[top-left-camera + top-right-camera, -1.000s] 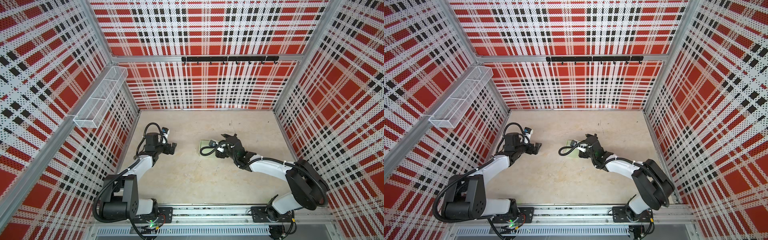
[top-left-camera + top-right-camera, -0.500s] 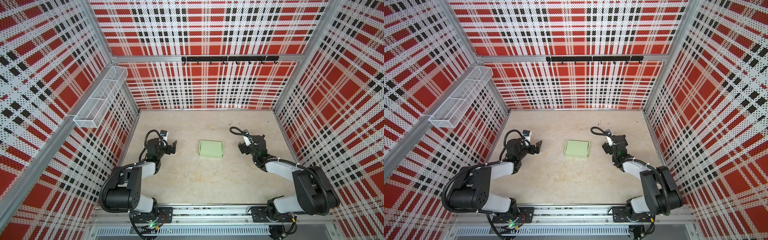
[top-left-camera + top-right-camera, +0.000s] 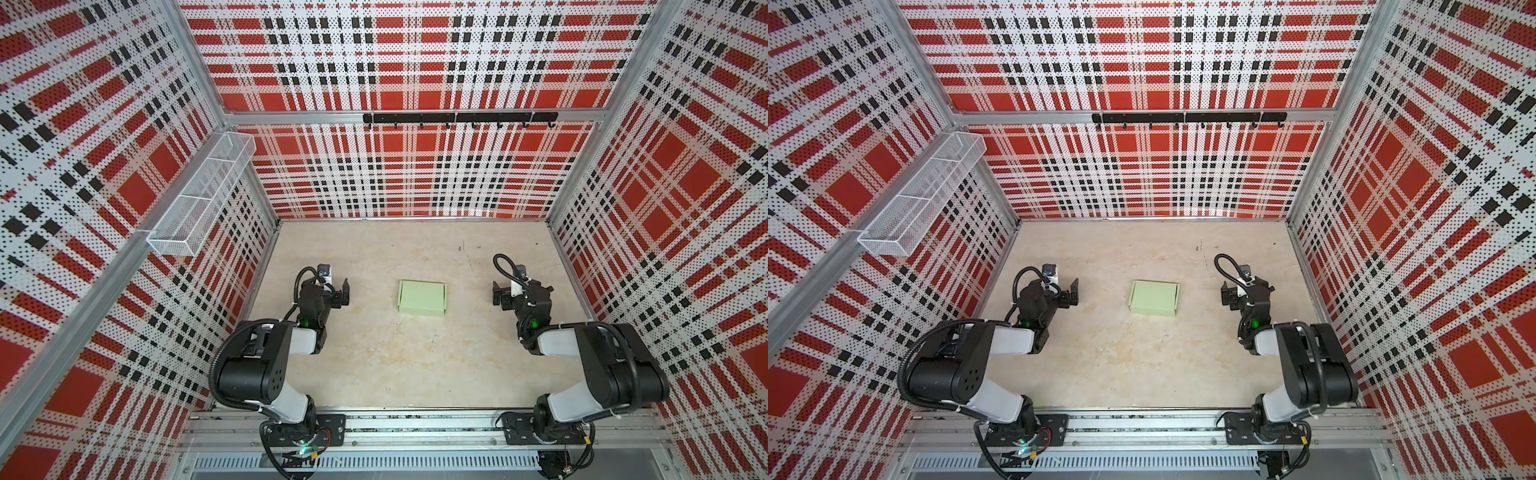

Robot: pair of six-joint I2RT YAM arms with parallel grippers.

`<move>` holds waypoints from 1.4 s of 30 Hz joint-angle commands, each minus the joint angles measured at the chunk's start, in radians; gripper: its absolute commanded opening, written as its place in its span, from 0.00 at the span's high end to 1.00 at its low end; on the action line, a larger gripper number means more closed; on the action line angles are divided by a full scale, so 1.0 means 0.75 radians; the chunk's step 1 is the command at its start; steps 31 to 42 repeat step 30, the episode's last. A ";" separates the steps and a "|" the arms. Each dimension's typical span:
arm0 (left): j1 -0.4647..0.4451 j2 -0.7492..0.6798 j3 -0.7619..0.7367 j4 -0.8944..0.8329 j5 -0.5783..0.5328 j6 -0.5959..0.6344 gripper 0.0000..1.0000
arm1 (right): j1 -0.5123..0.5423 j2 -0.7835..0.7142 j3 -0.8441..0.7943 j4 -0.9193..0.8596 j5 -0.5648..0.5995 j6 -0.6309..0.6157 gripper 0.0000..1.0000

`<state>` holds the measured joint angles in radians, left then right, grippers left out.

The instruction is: Fold the paper box

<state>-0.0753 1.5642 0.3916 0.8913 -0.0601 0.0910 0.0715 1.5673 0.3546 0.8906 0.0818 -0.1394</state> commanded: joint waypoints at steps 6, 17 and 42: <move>-0.004 0.007 0.017 0.042 -0.061 -0.036 0.00 | -0.050 0.036 0.037 0.111 0.165 0.170 0.00; -0.038 0.010 -0.007 0.094 -0.127 -0.013 0.01 | -0.048 0.027 0.044 0.075 0.142 0.152 0.00; -0.079 0.012 -0.048 0.182 -0.216 0.011 0.00 | -0.048 0.029 0.048 0.070 0.100 0.143 0.00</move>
